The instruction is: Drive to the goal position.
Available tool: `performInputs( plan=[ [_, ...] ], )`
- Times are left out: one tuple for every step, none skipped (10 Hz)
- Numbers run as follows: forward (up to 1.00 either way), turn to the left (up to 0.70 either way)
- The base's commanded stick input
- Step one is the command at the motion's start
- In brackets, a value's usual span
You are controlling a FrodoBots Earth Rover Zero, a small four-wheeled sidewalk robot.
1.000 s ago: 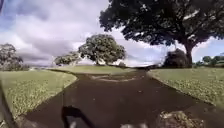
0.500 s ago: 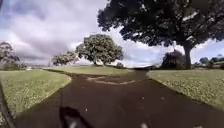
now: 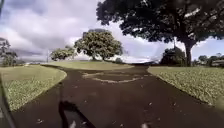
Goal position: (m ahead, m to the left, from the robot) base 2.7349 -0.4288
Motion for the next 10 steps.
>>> performInputs(
  plan=[
    [0.7, -0.27],
    [0.7, -0.27],
    [0.7, -0.26],
    [0.7, 0.0],
    [0.7, 0.0],
    [0.7, 0.0],
    [0.7, 0.0],
    [0.7, 0.0],
    [0.7, 0.0],
    [0.7, 0.0]
  ],
)
